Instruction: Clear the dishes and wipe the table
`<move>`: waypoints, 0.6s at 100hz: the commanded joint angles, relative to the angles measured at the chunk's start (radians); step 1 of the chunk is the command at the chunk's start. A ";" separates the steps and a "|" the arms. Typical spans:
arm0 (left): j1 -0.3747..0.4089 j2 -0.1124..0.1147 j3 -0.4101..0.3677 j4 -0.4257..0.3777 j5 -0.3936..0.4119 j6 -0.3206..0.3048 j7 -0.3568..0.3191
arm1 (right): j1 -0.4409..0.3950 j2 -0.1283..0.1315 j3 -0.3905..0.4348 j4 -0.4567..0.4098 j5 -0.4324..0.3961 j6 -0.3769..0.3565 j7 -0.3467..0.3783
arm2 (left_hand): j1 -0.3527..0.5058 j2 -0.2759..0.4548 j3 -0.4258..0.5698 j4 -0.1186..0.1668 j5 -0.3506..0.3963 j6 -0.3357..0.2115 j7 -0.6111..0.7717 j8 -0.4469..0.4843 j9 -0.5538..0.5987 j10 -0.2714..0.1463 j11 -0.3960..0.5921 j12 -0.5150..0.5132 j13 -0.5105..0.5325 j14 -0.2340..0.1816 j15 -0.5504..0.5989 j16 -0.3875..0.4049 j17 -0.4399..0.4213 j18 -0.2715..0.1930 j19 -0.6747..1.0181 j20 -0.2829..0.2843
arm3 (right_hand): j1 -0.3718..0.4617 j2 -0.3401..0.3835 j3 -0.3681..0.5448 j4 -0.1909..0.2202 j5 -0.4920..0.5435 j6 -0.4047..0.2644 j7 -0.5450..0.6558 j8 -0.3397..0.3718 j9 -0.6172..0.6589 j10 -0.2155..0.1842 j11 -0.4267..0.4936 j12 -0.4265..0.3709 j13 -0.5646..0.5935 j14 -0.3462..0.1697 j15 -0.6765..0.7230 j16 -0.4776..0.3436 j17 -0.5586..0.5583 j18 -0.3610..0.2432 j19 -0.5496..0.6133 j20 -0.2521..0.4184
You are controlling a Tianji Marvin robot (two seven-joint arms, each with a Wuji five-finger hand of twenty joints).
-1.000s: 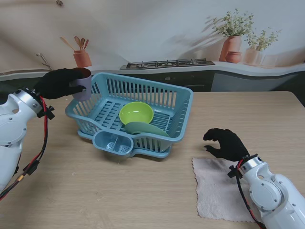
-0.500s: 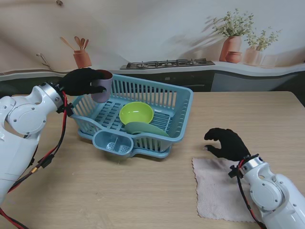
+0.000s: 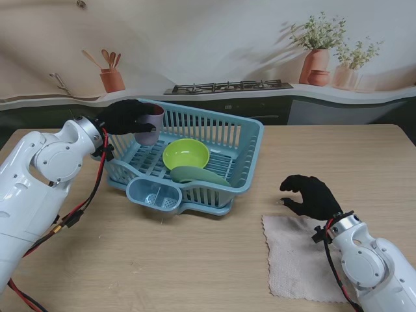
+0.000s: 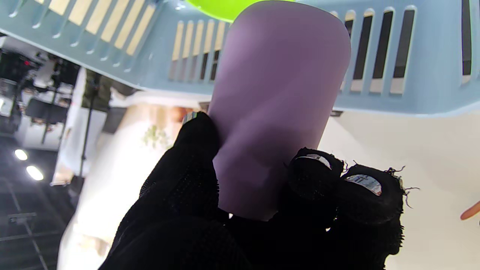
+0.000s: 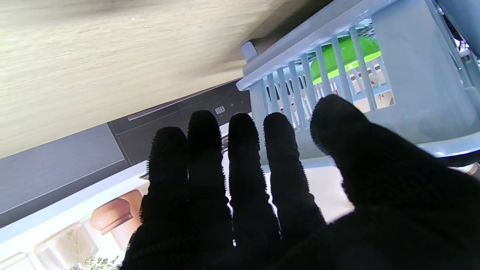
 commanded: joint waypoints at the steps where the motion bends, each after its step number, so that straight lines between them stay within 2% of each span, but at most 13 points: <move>1: -0.013 -0.008 0.007 0.012 0.005 0.009 -0.005 | -0.007 -0.002 0.001 -0.001 -0.002 0.002 0.010 | 0.109 0.060 0.052 0.012 -0.001 -0.042 0.093 0.030 0.065 0.119 0.125 0.067 0.027 -0.055 0.046 0.018 0.008 -0.009 0.055 0.020 | -0.018 -0.003 0.024 0.008 0.006 0.004 0.003 0.000 0.003 0.001 -0.007 -0.010 -0.011 0.013 -0.008 -0.003 -0.009 0.004 -0.008 0.000; 31: -0.050 -0.017 0.063 0.074 0.017 0.055 0.028 | -0.008 -0.003 -0.001 -0.004 0.003 0.010 0.011 | 0.111 0.060 0.048 0.014 -0.001 -0.043 0.090 0.028 0.065 0.119 0.125 0.067 0.027 -0.055 0.047 0.018 0.009 -0.012 0.057 0.019 | -0.017 -0.003 0.024 0.008 0.007 0.002 0.004 -0.001 0.003 0.000 -0.008 -0.010 -0.011 0.013 -0.009 -0.003 -0.008 0.004 -0.008 0.000; 50: -0.079 -0.030 0.107 0.130 0.026 0.072 0.092 | -0.006 -0.003 -0.004 -0.002 0.008 0.012 0.013 | 0.111 0.061 0.045 0.015 -0.002 -0.042 0.085 0.024 0.064 0.116 0.122 0.064 0.027 -0.055 0.046 0.017 0.009 -0.013 0.057 0.018 | -0.017 -0.002 0.023 0.007 0.007 0.002 0.005 -0.002 0.003 0.000 -0.008 -0.010 -0.012 0.013 -0.009 -0.003 -0.009 0.005 -0.008 0.000; 60: -0.092 -0.034 0.124 0.149 0.023 0.082 0.104 | -0.005 -0.003 -0.006 0.000 0.010 0.014 0.012 | 0.113 0.061 0.043 0.015 0.000 -0.042 0.084 0.022 0.064 0.117 0.121 0.063 0.027 -0.056 0.046 0.017 0.009 -0.014 0.057 0.017 | -0.017 -0.003 0.024 0.007 0.007 0.004 0.005 -0.002 0.003 0.000 -0.008 -0.010 -0.011 0.013 -0.009 -0.003 -0.009 0.007 -0.007 0.000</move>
